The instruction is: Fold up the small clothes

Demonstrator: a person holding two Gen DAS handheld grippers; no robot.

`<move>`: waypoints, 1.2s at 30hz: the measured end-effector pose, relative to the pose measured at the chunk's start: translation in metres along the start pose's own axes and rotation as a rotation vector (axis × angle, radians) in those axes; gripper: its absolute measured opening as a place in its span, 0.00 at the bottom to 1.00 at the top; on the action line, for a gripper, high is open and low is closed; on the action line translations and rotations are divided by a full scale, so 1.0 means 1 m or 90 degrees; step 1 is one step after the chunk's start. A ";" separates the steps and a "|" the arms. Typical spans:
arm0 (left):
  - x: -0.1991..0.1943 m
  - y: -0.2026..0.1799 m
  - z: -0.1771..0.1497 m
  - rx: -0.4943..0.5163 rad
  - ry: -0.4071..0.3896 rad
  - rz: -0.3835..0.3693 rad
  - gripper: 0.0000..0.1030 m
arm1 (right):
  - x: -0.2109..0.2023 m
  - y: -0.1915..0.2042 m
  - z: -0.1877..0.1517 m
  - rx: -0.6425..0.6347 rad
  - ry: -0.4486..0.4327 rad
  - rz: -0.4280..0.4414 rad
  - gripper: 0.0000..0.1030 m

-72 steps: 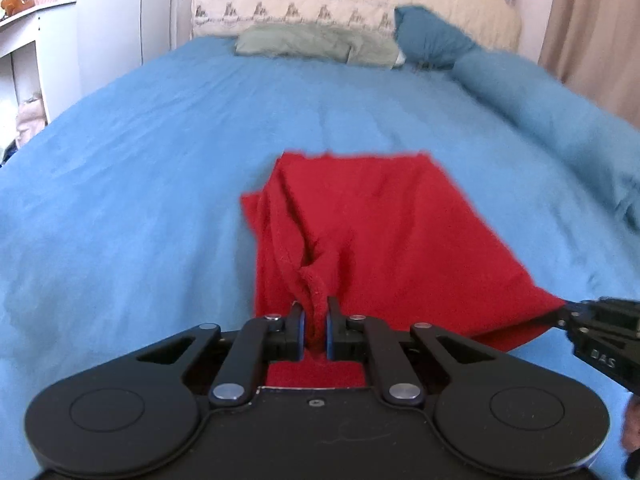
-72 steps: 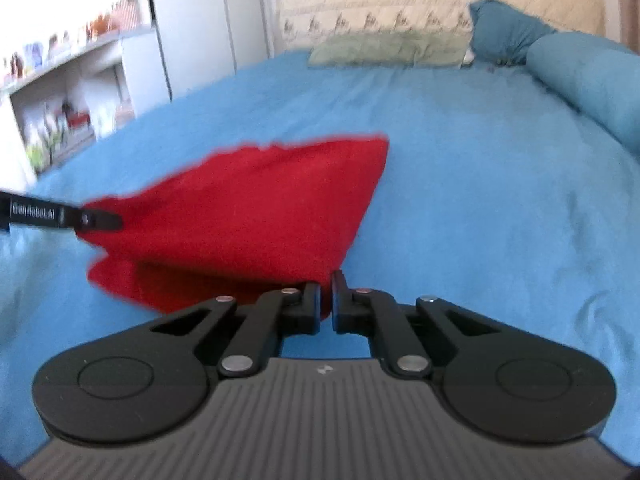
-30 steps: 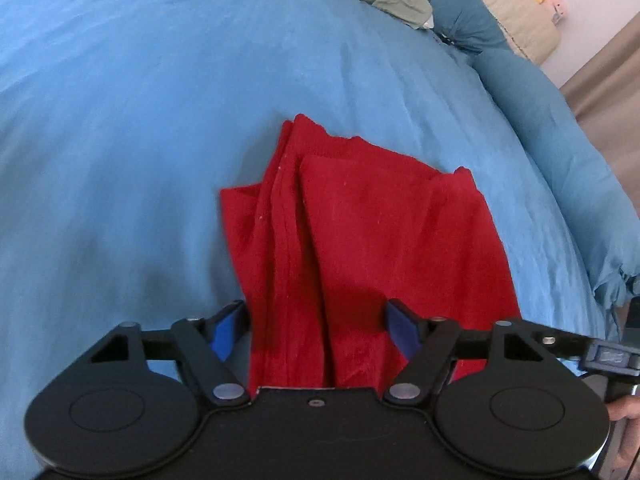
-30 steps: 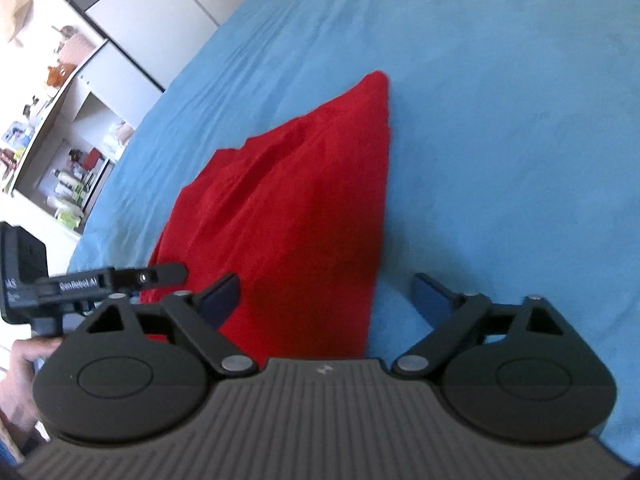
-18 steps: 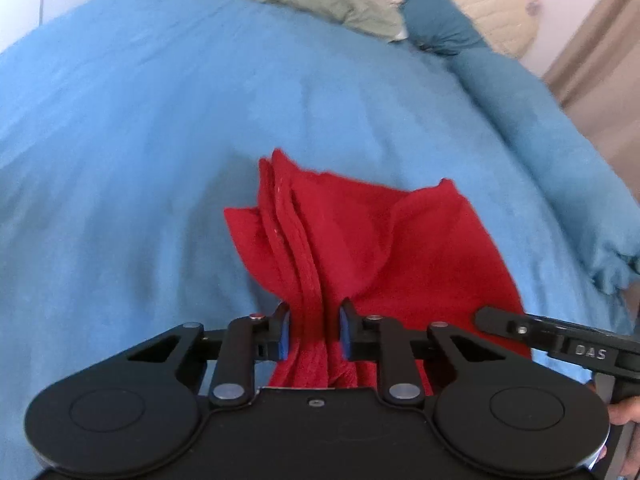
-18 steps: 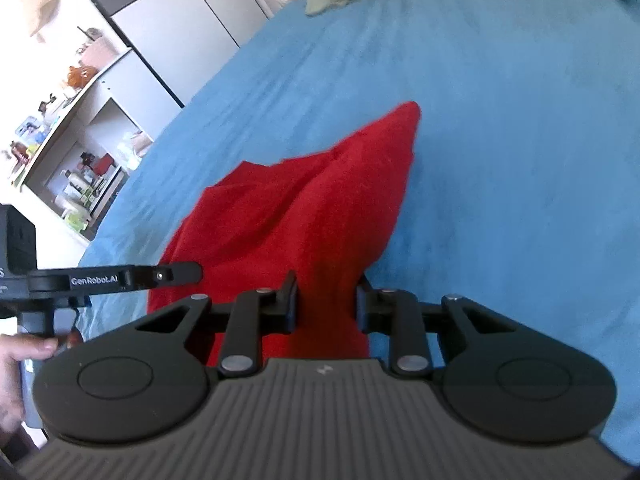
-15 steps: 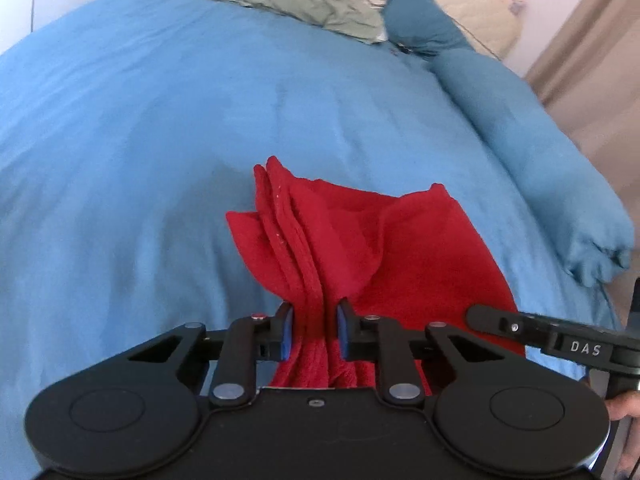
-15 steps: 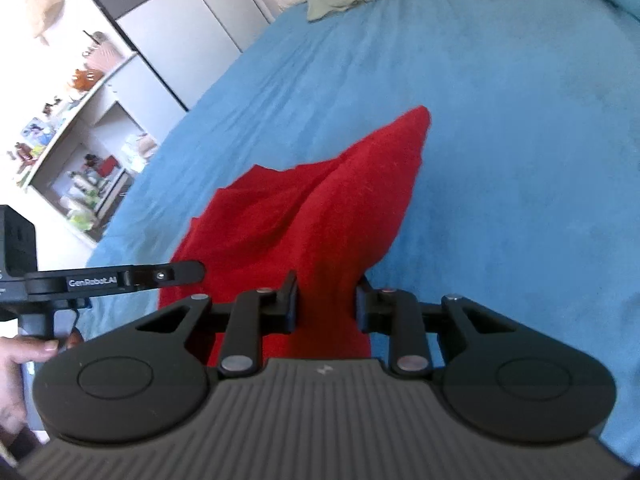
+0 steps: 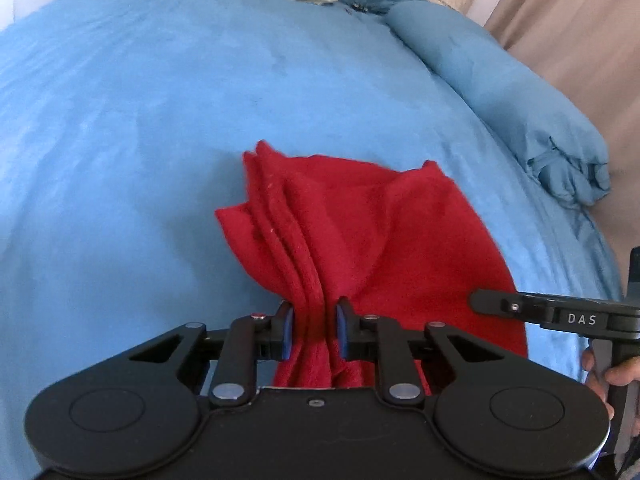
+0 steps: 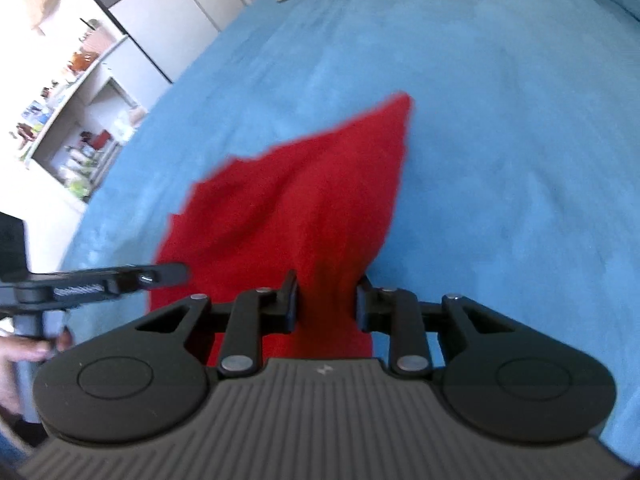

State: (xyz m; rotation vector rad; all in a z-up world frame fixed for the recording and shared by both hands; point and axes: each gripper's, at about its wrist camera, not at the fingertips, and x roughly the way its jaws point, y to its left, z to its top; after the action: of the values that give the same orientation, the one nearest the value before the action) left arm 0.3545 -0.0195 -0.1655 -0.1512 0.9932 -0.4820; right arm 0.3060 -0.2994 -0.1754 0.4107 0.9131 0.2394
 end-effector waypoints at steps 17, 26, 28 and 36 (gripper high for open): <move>-0.033 -0.002 -0.010 0.003 -0.050 0.083 0.60 | -0.027 0.008 -0.015 -0.039 -0.052 -0.038 0.64; -0.195 -0.065 -0.015 0.075 -0.156 0.148 0.63 | -0.181 0.095 -0.017 -0.115 -0.156 -0.138 0.94; -0.236 -0.075 -0.029 0.065 -0.174 0.155 0.74 | -0.219 0.117 -0.028 -0.133 -0.186 -0.157 0.98; -0.314 -0.103 -0.097 0.060 -0.219 0.190 1.00 | -0.298 0.169 -0.093 -0.143 -0.177 -0.207 1.00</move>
State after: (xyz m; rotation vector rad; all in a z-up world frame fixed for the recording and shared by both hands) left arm 0.0989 0.0414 0.0578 0.0006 0.6398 -0.2172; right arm 0.0502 -0.2356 0.0623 0.0806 0.6578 -0.0151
